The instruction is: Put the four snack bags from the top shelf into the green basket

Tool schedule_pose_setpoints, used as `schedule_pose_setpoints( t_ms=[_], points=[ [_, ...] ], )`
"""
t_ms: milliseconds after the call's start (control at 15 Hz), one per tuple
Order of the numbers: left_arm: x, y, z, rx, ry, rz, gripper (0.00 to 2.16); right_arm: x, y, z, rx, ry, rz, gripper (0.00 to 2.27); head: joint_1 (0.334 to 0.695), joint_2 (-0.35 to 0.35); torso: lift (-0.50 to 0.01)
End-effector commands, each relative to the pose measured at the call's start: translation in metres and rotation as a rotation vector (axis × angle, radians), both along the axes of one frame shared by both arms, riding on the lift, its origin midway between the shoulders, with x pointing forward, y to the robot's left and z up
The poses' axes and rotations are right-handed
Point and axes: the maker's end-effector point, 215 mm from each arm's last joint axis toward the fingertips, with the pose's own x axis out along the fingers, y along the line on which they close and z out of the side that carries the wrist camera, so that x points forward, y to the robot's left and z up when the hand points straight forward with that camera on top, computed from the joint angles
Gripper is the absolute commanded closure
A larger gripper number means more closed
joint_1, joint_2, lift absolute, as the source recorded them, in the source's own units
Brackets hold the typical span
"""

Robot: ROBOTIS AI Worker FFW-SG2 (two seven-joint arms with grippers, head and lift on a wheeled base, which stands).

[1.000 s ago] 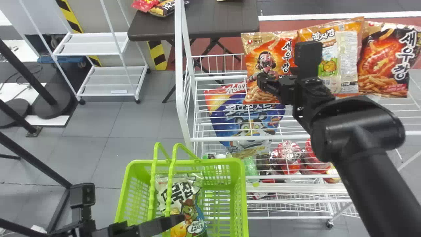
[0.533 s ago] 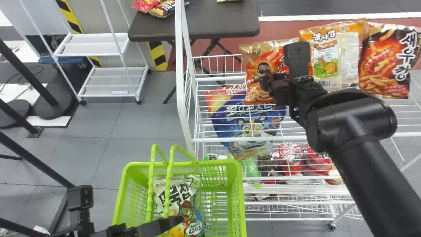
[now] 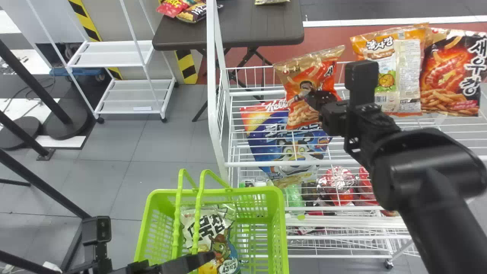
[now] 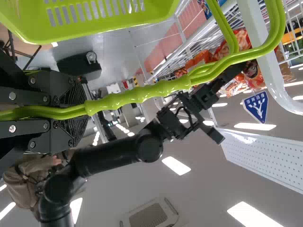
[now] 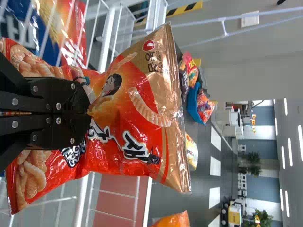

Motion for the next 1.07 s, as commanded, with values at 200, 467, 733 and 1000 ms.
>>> schedule_pose_setpoints(
  t_ms=[200, 467, 733, 1000],
  points=[
    [0.002, -0.001, 0.002, -0.009, -0.006, -0.006, 2.15, -0.111, 0.027, 0.035, 0.101, 0.034, 0.07, 2.25, 0.695, 0.149, 0.0],
    [0.003, -0.002, 0.003, -0.011, -0.009, -0.009, 2.15, -0.183, 0.083, 0.022, 0.229, 0.14, 0.235, 2.25, 0.695, 0.234, 0.0],
    [0.003, -0.002, 0.004, -0.011, -0.008, -0.01, 2.15, -0.227, 0.134, -0.02, 0.284, 0.25, 0.362, 2.25, 0.695, 0.331, 0.0],
    [0.003, -0.002, 0.005, -0.015, -0.009, -0.011, 2.15, -0.254, 0.162, -0.067, 0.335, 0.367, 0.425, 2.25, 0.695, 0.35, 0.0]
  ],
)
